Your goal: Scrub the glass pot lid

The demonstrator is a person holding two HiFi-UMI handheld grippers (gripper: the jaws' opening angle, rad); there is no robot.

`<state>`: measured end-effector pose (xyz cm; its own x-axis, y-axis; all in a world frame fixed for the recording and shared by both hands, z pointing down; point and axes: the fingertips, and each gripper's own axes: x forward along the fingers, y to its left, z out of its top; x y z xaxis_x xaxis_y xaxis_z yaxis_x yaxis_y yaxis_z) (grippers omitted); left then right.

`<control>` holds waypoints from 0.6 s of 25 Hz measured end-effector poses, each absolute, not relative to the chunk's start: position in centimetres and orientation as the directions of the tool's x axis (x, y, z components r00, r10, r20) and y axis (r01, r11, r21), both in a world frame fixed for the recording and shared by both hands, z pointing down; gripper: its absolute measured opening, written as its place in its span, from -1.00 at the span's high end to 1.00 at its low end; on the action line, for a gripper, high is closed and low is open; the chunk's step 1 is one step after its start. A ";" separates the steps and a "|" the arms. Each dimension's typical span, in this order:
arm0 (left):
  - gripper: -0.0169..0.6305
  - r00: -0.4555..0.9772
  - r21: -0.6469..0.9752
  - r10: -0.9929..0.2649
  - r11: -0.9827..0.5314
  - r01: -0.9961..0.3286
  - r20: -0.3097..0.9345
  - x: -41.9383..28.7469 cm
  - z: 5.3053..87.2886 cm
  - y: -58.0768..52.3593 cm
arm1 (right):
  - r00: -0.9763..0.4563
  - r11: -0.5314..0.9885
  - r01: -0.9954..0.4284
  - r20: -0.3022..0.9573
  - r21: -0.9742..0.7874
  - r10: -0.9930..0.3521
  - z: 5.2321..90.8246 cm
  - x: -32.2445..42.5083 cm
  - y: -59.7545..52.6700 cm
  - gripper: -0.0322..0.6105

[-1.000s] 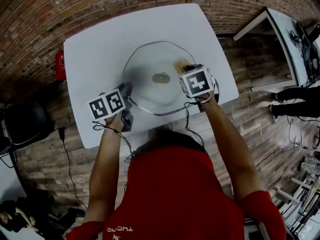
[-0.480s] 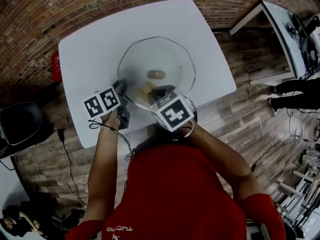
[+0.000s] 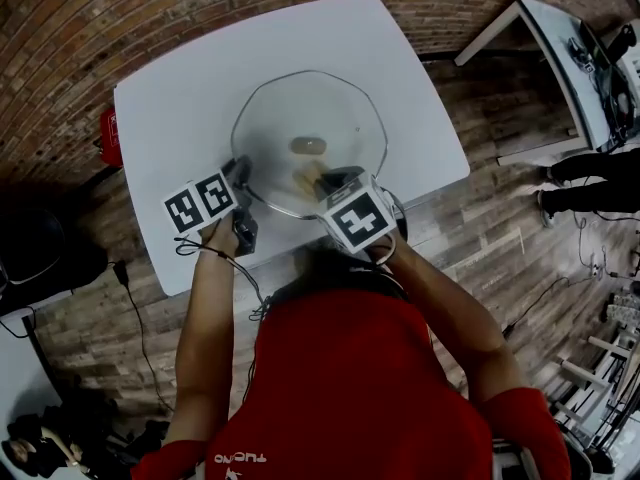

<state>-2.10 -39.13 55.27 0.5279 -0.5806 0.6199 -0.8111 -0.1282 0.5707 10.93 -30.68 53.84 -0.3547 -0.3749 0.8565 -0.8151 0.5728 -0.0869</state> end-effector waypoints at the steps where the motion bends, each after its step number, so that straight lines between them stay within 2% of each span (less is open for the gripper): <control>1: 0.65 0.528 0.570 -0.580 -0.129 -0.812 0.620 -2.1 55.3 -39.1 | -0.341 0.559 -0.826 0.859 -0.079 -0.383 53.9 11.9 -30.8 0.74; 7: 0.65 0.527 0.570 -0.580 -0.126 -0.812 0.621 -2.0 55.3 -39.2 | -0.316 0.488 -0.869 0.848 -0.080 -0.425 53.5 16.3 -31.7 0.74; 15: 0.65 0.521 0.570 -0.584 -0.118 -0.813 0.622 -1.8 55.2 -39.3 | -0.363 0.482 -0.870 0.792 -0.101 -0.490 52.2 14.1 -36.1 0.74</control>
<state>-1.81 -39.29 55.16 0.5210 -0.5843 0.6222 -0.8130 -0.1178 0.5702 14.07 -36.13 52.18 -0.3634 -0.4899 0.7924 -0.8701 0.4824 -0.1008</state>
